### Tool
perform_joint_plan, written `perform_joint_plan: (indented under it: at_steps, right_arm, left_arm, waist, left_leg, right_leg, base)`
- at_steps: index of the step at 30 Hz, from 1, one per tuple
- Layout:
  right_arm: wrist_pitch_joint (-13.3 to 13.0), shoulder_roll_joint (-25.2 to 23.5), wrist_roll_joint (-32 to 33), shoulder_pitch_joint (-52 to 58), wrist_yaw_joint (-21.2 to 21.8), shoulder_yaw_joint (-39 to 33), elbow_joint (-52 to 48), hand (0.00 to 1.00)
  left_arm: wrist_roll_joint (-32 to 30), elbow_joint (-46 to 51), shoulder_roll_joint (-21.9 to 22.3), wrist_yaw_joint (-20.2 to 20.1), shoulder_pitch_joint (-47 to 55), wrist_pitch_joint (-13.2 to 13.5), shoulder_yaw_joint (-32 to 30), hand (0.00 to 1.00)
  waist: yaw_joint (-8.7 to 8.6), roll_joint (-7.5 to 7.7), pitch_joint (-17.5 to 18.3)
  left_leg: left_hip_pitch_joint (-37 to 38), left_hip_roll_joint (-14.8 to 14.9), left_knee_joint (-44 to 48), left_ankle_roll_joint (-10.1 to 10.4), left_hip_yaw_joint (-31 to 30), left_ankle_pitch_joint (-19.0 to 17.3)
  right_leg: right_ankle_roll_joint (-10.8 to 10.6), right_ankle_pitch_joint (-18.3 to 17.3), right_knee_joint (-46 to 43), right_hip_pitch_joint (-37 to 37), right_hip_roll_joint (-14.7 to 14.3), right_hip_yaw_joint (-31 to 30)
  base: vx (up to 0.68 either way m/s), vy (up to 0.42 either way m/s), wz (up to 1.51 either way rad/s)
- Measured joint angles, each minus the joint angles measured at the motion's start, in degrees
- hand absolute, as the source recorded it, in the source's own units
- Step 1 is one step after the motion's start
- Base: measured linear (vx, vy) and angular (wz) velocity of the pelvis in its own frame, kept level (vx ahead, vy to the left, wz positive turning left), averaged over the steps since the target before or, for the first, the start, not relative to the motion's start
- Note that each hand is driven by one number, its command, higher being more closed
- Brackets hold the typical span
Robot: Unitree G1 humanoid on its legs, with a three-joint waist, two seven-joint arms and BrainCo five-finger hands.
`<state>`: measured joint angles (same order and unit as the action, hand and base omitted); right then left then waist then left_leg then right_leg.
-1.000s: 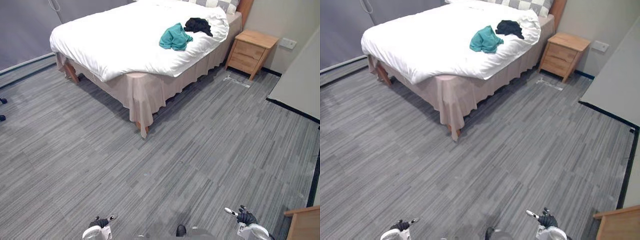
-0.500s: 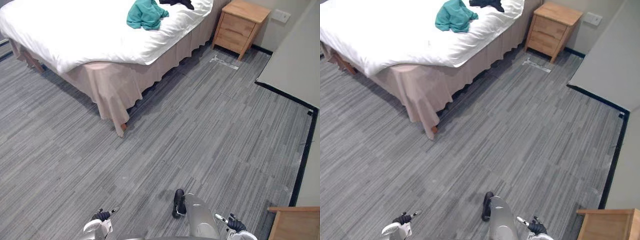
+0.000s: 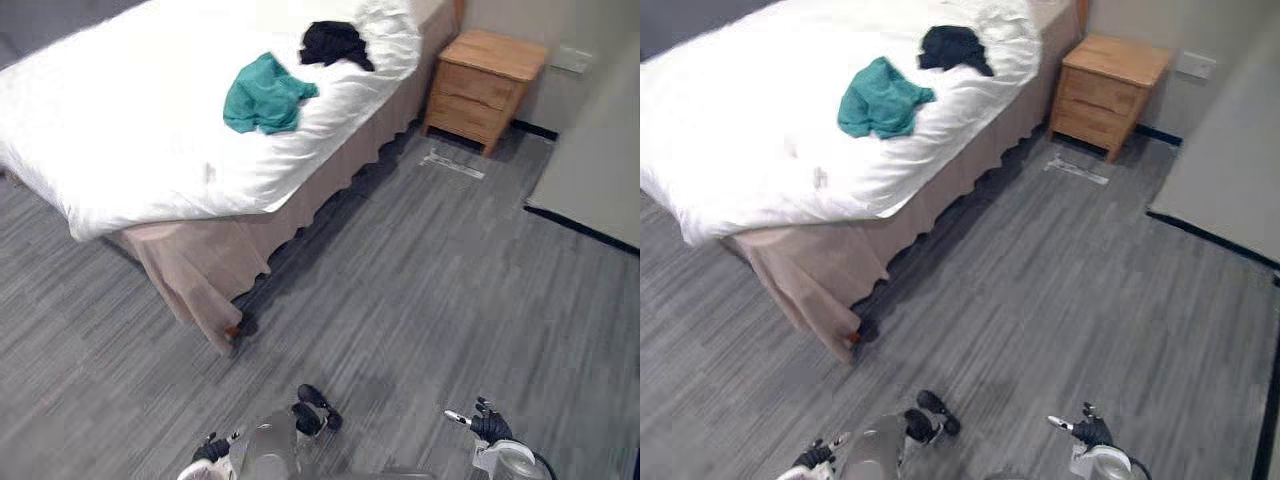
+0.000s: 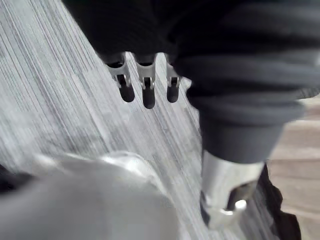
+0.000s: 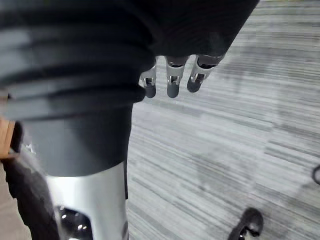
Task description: Tidy the bed and pick cloth on bed and put in laundry
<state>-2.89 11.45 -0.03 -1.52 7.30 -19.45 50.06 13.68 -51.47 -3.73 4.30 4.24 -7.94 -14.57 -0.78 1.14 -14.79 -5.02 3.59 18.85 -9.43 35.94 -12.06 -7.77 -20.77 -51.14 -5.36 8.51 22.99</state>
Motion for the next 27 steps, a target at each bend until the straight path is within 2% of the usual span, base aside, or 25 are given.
perform_joint_plan:
  at_steps: [2,3,5,6,7,8,9,10,11,12,14,15,17,18,19,20,21,22,23,24,26,27]
  right_arm:
    - [0.26,-0.28,0.06,0.99,-0.4,1.82,-0.06,0.0]
    - [0.69,-0.46,0.05,1.63,-0.73,2.17,-0.14,0.0]
    - [1.83,-0.43,0.34,2.47,-1.51,1.92,-0.04,0.0]
    - [2.87,-0.51,1.08,3.56,-1.91,1.88,0.03,0.0]
    - [3.55,-0.91,1.29,4.95,-2.34,1.63,0.15,0.0]
    - [3.65,-1.25,1.29,5.17,-2.57,1.47,0.17,0.0]
    - [3.82,-2.28,1.75,6.48,-2.98,1.39,0.48,0.0]
    - [3.97,-4.24,2.92,8.3,-3.39,1.25,1.28,0.0]
    - [4.06,-4.26,3.07,8.49,-3.46,0.83,1.93,0.0]
    - [4.08,-3.24,4.08,8.37,-3.38,-0.41,2.49,0.0]
    - [4.11,-1.85,4.83,7.53,-3.02,-0.71,2.47,0.0]
    - [4.17,-1.5,5.05,6.53,-2.81,-0.78,2.49,0.0]
    - [4.26,-1.77,5.06,6.58,-2.61,-0.74,2.52,0.0]
    - [4.62,-2.02,5.07,6.68,-2.67,-0.62,2.6,0.0]
    - [4.71,-2.2,5.06,6.65,-2.72,-0.62,2.65,0.0]
    - [4.69,-2.39,5.08,6.3,-2.96,-0.62,2.71,0.0]
    - [4.63,-2.42,5.07,5.94,-3.11,-0.63,2.71,0.0]
    - [4.58,-2.39,5.07,5.91,-3.22,-0.66,2.7,0.0]
    - [4.57,-2.23,5.07,5.98,-3.61,-0.84,2.6,0.0]
    - [4.72,-2.49,5.07,6.07,-4.0,-1.02,2.7,0.0]
    - [5.21,-2.62,5.07,6.47,-4.25,-1.02,2.69,0.0]
    - [5.73,-2.47,5.15,6.92,-5.03,-1.14,2.79,0.0]
  left_arm:
    - [-0.04,-0.88,-0.38,0.28,0.09,0.21,0.94,0.0]
    - [-0.02,-1.05,-0.74,0.37,0.6,0.2,1.34,0.0]
    - [-0.1,-0.96,-1.14,0.22,1.03,0.1,2.57,0.0]
    - [-0.08,-0.95,-1.43,-0.04,1.27,-0.01,2.61,0.0]
    - [-0.03,-0.98,-2.52,-0.68,1.61,-0.04,2.54,0.0]
    - [0.05,-0.96,-3.16,-1.13,1.72,-0.03,2.51,0.0]
    - [-0.01,-0.92,-4.64,-1.72,1.81,0.06,2.34,0.0]
    - [-0.06,-0.92,-6.82,-2.34,2.78,0.24,0.82,0.0]
    - [-0.06,-0.99,-6.2,-2.28,2.83,0.16,-0.14,0.0]
    - [-0.01,0.16,-3.04,-2.49,4.05,0.21,-1.1,0.0]
    - [-0.04,1.36,-0.52,-2.47,4.92,0.37,-1.28,0.0]
    - [-0.05,1.38,0.33,-2.53,4.7,0.42,-1.37,0.0]
    - [-0.03,1.48,0.65,-2.51,4.76,1.29,-1.97,0.0]
    - [-0.03,2.11,0.84,-2.5,4.74,2.25,-2.49,0.0]
    - [-0.06,2.83,0.98,-2.47,5.13,3.26,-2.46,0.0]
    - [-0.17,3.61,1.13,-2.38,5.49,4.63,-2.33,0.0]
    - [-0.98,4.63,1.14,-2.2,5.46,6.28,-2.22,0.0]
    - [-1.6,5.52,1.14,-2.08,5.46,7.33,-2.12,0.0]
    - [-3.34,8.34,1.04,-1.58,5.31,10.59,-1.7,0.0]
    - [-4.32,10.25,0.64,-0.53,4.76,12.74,-1.52,0.0]
    - [-6.75,15.29,-1.04,2.52,2.7,15.56,0.21,0.0]
    - [-11.35,19.84,-3.52,5.89,0.27,17.75,2.68,0.0]
  waist:
    - [0.04,-0.54,0.4]
    - [0.12,-1.0,1.01]
    - [0.01,-2.22,0.49]
    - [-0.01,-2.34,0.76]
    - [-0.02,-1.53,1.08]
    - [-0.03,-0.91,1.37]
    - [-0.21,1.37,1.35]
    - [0.11,5.98,1.81]
    - [0.15,5.4,1.51]
    - [0.33,1.47,2.65]
    - [0.51,-2.18,3.31]
    - [0.39,-3.23,3.04]
    - [0.38,-2.89,2.84]
    - [0.51,-2.93,2.75]
    - [0.82,-3.01,2.68]
    - [0.97,-2.99,2.67]
    - [0.98,-2.92,2.67]
    - [0.97,-2.95,2.68]
    - [0.75,-3.58,2.71]
    - [0.77,-3.8,2.79]
    - [0.53,-2.72,2.76]
    - [-0.08,-2.44,2.8]
  left_leg:
    - [3.91,0.98,-1.69,2.2,-4.63,-0.6]
    - [6.35,1.6,-4.39,3.73,-8.63,-0.77]
    - [9.56,3.26,-7.4,6.31,-13.64,0.48]
    - [10.56,4.33,-9.2,8.23,-16.78,1.21]
    - [11.37,4.92,-10.79,10.34,-20.67,1.39]
    - [11.34,5.01,-11.05,10.99,-22.56,1.16]
    - [11.96,4.65,-11.28,13.84,-25.63,0.64]
    - [13.8,3.27,-10.97,17.54,-28.38,-0.55]
    - [14.67,4.44,-10.55,18.37,-28.81,-0.89]
    - [15.11,8.69,-10.59,19.32,-26.25,-0.61]
    - [15.73,11.63,-10.63,20.78,-24.25,0.65]
    - [15.96,12.51,-9.27,22.0,-24.3,2.97]
    - [12.96,13.57,0.63,20.95,-24.68,4.86]
    - [9.47,15.15,9.52,19.75,-24.56,5.74]
    - [6.78,16.07,15.75,18.94,-24.45,5.42]
    - [4.74,15.78,18.49,18.95,-23.09,2.69]
    - [3.56,14.53,15.59,18.45,-20.27,0.36]
    - [3.45,13.43,12.0,18.01,-19.12,0.37]
    - [4.17,10.65,0.43,16.52,-17.79,3.06]
    - [5.78,9.65,-2.88,17.18,-16.66,3.46]
    - [7.87,7.26,-7.93,16.87,-15.88,5.27]
    - [9.36,5.5,-11.83,16.63,-15.92,6.75]
  right_leg:
    - [1.11,-0.32,0.01,3.38,2.19,0.48]
    - [1.47,0.16,3.5,7.54,3.15,-1.33]
    - [0.06,1.86,13.95,10.7,2.47,-4.27]
    - [-0.81,4.73,23.32,12.24,1.39,-7.37]
    - [-1.46,10.05,34.83,12.98,0.5,-12.4]
    - [-2.33,12.82,39.15,13.42,0.38,-14.9]
    - [-3.52,18.05,47.04,13.35,0.65,-19.84]
    - [-3.49,23.68,47.93,13.43,1.95,-23.85]
    - [-1.5,26.63,45.61,13.51,1.15,-23.67]
    - [1.11,22.87,43.09,13.4,-2.18,-21.22]
    - [2.85,20.88,42.59,12.53,-4.63,-19.31]
    - [3.58,19.43,42.3,10.89,-5.07,-18.05]
    - [4.52,17.35,42.76,7.23,-4.95,-17.0]
    - [5.09,16.49,43.79,4.93,-5.05,-16.75]
    - [5.47,16.13,44.59,3.1,-5.31,-16.76]
    - [6.27,16.24,45.69,1.37,-5.19,-17.26]
    - [6.43,16.39,46.06,0.57,-4.81,-17.85]
    - [6.03,16.72,45.94,0.33,-4.54,-17.83]
    - [5.39,16.31,45.63,0.3,-4.56,-18.32]
    - [4.91,15.98,45.44,0.27,-4.56,-18.94]
    - [4.53,16.01,45.46,0.64,-3.13,-18.78]
    - [4.12,15.74,45.46,0.56,-1.94,-18.16]
  base:
    - [0.51,-0.138,1.29]
    - [0.46,-0.231,1.46]
    - [0.44,-0.295,1.46]
    - [0.42,-0.386,1.52]
    - [0.42,-0.415,1.53]
    - [0.45,-0.477,1.63]
    - [0.48,-0.528,1.53]
    - [0.6,-0.697,1.4]
    - [0.58,-0.622,0.95]
    - [0.47,-0.473,0.48]
    - [0.36,-0.291,0.38]
    - [0.4,-0.361,0.4]
    - [0.27,-0.253,0.34]
    - [0.2,-0.122,0.15]
    - [0.3,-0.136,-0.03]
    - [0.3,-0.046,-0.26]
    - [0.24,0.007,-0.32]
    - [0.24,0.062,-0.34]
    - [0.23,0.095,-0.28]
    - [0.23,0.082,-0.19]
    - [0.18,0.066,0.07]
    - [0.16,0.094,0.18]
